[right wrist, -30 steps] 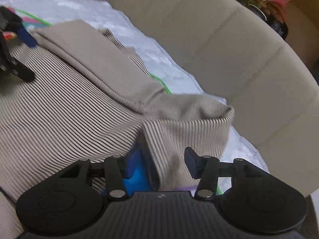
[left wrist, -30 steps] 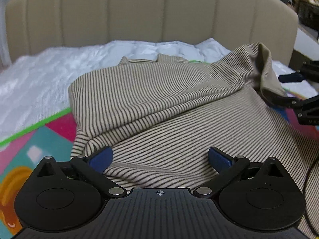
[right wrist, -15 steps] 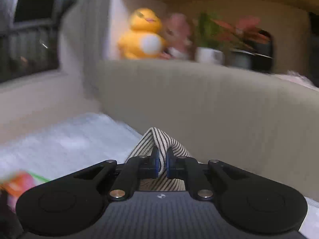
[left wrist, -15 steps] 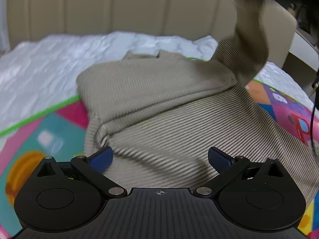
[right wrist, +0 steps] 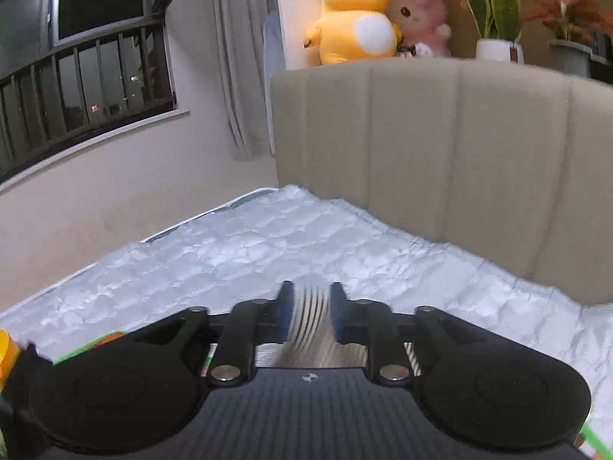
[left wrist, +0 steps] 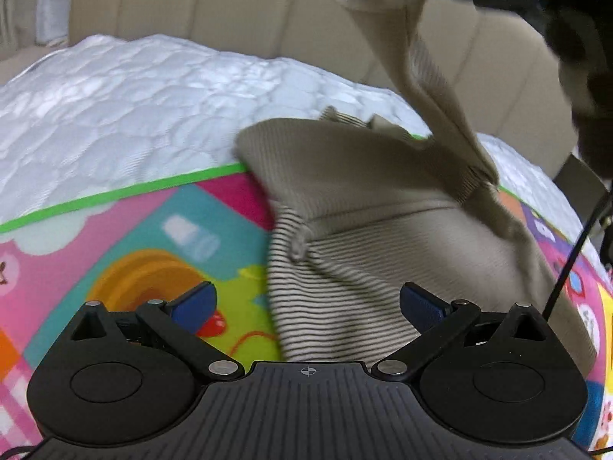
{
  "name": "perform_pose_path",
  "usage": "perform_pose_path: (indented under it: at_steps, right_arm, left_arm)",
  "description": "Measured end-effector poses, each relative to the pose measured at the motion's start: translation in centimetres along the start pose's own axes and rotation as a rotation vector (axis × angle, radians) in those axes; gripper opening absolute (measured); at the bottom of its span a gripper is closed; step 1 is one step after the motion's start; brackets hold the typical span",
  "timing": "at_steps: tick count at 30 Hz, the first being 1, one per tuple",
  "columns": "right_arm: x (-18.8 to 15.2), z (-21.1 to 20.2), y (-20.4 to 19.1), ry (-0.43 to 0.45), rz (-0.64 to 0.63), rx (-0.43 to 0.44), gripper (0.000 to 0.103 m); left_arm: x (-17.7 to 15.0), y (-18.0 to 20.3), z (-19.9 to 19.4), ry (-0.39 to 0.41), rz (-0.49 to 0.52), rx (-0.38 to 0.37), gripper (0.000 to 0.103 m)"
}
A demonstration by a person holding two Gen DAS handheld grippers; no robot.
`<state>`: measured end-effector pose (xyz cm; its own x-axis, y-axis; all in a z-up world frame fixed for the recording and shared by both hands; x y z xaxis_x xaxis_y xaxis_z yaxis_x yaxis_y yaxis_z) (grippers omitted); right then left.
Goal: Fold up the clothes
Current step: 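Grasp the folded sleeve with the left gripper and fold it inward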
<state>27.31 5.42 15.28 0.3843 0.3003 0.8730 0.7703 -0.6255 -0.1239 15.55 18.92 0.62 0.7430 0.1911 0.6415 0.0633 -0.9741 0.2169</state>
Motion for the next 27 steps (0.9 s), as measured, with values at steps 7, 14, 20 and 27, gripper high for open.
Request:
perform_pose_path:
  at_steps: [7,14,20,27]
  right_arm:
    - [-3.4,-3.0,4.5,0.003,0.079,-0.06,0.07]
    - [-13.8,-6.5,9.2,-0.139,0.215,-0.104,0.103]
    - [-21.8,-7.2,9.8,-0.29,0.249,-0.135,0.103]
    - [-23.4,-7.0,8.3,-0.294,0.111,-0.167,0.103]
  left_arm:
    - [1.7,-1.7,0.3,0.022,-0.086,0.005,0.103]
    - [5.3,-0.2,1.1,0.086,-0.133,-0.033,0.103]
    - [7.3,2.3,4.6,0.059,-0.184,-0.055,0.099]
    - [7.2,5.2,9.0,-0.019,-0.107,0.04,0.065]
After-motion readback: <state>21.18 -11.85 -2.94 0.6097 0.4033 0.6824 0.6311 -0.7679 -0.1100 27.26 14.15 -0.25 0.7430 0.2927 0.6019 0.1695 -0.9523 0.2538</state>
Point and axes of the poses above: each gripper's, at about its wrist camera, not at the fingertips, and z roughly the way its jaws point, y to its right, x to its top, the point moved 3 cm from there along z, roughly the way its jaws point, and after that the axes turned 5 degrees about x, right-handed, at the moved point
